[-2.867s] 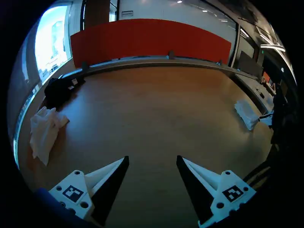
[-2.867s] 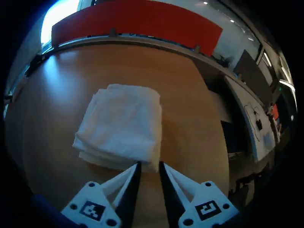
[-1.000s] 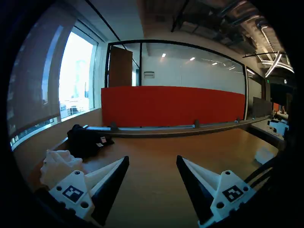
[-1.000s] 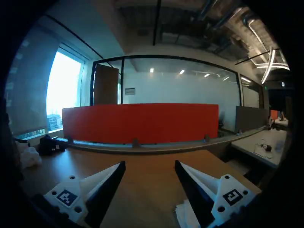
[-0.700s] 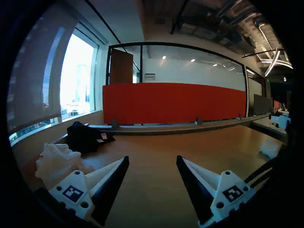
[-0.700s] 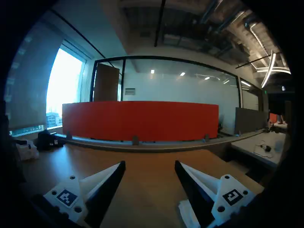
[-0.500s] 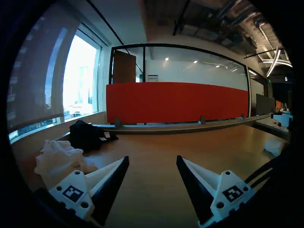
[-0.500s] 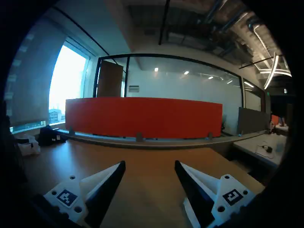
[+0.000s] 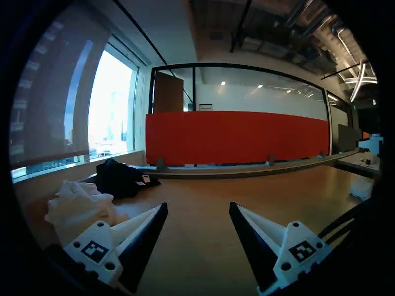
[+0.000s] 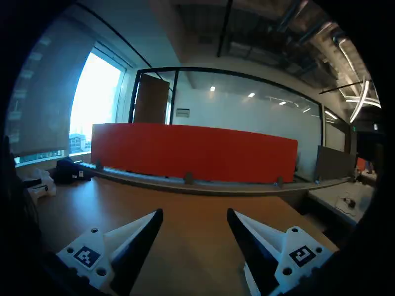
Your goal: Fold towel
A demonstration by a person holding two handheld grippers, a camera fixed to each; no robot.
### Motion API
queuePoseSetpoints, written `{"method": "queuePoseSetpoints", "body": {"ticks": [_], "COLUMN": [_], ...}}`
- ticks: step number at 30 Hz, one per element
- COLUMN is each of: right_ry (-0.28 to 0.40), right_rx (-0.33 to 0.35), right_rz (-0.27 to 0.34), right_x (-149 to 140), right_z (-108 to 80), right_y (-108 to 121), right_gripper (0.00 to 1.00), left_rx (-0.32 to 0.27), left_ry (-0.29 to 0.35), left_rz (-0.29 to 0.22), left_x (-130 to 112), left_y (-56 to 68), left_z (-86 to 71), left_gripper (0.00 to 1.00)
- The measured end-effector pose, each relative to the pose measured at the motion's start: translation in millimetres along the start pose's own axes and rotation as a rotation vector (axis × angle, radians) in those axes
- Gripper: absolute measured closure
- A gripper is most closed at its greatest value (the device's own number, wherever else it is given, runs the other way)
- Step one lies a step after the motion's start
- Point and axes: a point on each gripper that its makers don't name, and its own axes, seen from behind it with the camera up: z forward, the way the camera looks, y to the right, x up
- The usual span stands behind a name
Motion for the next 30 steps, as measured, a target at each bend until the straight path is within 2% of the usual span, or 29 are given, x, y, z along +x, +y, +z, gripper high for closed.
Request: {"method": "queuePoseSetpoints", "body": {"ticks": [6,15,21,30], "right_ry": [-0.001,-0.002,0.001,0.016], "right_rx": [-0.002,-0.015,-0.015,-0.028], "right_rz": [-0.017,-0.008,-0.01,-0.018], "right_x": [-1.0,-5.0,-5.9,-15.8], "right_z": [0.8,-1.2,-1.1,2.9], "right_y": [2.6,11.7,13.1,17.9], "right_gripper": [0.0,0.0,0.0,0.0], "left_rx": [0.007,0.005,-0.004,-0.004], "left_ry": [-0.003,0.024,0.048,0.049], "left_rz": [0.024,-0.011,-0.01,-0.011], "left_x": [-10.5,-12.3,-9.5,-9.6], "left_y": [-5.4,-7.3,-6.7,-7.0], "left_z": [0.8,0.8,-2.3,-2.3], "left_gripper": [0.08,0.08,0.08,0.07]}}
